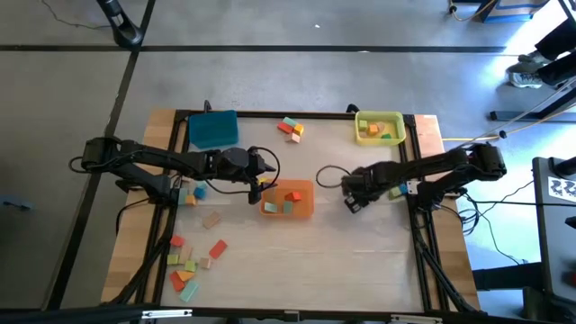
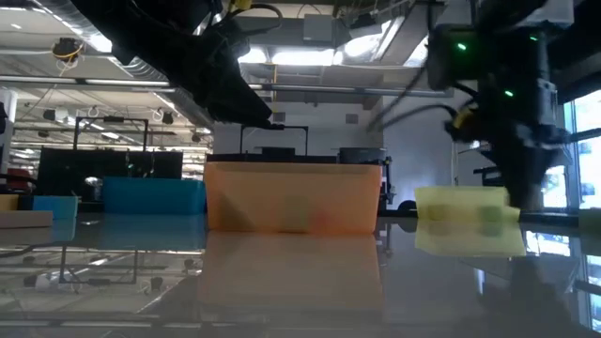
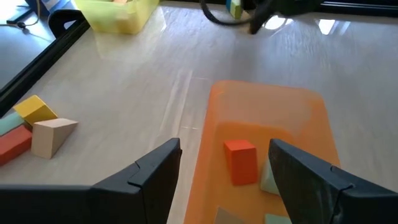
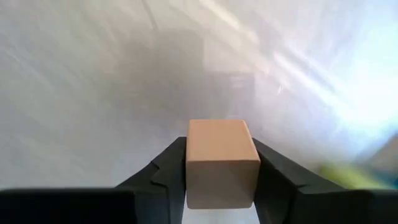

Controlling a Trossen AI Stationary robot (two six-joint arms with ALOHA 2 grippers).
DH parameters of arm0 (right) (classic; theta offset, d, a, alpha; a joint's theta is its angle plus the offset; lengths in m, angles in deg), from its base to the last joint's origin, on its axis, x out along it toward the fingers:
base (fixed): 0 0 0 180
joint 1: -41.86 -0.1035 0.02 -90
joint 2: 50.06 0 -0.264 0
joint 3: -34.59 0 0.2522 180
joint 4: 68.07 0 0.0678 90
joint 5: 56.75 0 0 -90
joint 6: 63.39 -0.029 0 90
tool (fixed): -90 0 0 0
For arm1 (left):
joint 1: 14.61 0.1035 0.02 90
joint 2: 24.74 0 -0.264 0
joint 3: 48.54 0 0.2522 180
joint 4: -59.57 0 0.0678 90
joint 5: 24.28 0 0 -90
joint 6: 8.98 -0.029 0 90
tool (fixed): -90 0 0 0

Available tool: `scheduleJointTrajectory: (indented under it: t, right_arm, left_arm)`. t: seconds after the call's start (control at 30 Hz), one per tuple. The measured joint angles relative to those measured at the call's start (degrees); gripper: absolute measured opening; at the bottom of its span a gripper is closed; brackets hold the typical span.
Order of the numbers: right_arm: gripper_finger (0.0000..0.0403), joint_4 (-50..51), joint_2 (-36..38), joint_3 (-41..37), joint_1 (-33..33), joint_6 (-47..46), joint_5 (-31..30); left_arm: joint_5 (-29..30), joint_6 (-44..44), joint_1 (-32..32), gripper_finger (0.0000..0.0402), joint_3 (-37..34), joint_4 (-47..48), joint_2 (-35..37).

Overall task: Sort blocks by size
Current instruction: Put the brown cube block into the yellow bin

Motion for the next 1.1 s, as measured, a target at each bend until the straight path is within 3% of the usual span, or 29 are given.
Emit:
scheduleJointTrajectory:
  t: [0.3,0.47,0.8,1.1]
  right_arm:
    - [0.0131,1.86,0.07,8.89,11.44,17.17,-10.66]
    - [0.0132,0.56,0.07,12.06,20.38,26.01,-12.98]
    - [0.0132,-7.09,0.09,12.95,38.78,38.77,-11.52]
    - [0.0134,-14.08,-2.55,12.97,50.53,42.30,-4.64]
  left_arm:
    - [0.02,0.32,-0.02,0.0232,0.00,0.00,0.00]
    - [0.02,1.08,-0.11,0.0232,0.00,0.71,0.00]
    - [0.03,1.07,-0.11,0.0232,0.00,0.49,0.00]
    - [0.03,1.07,-0.07,0.0232,0.00,0.48,0.00]
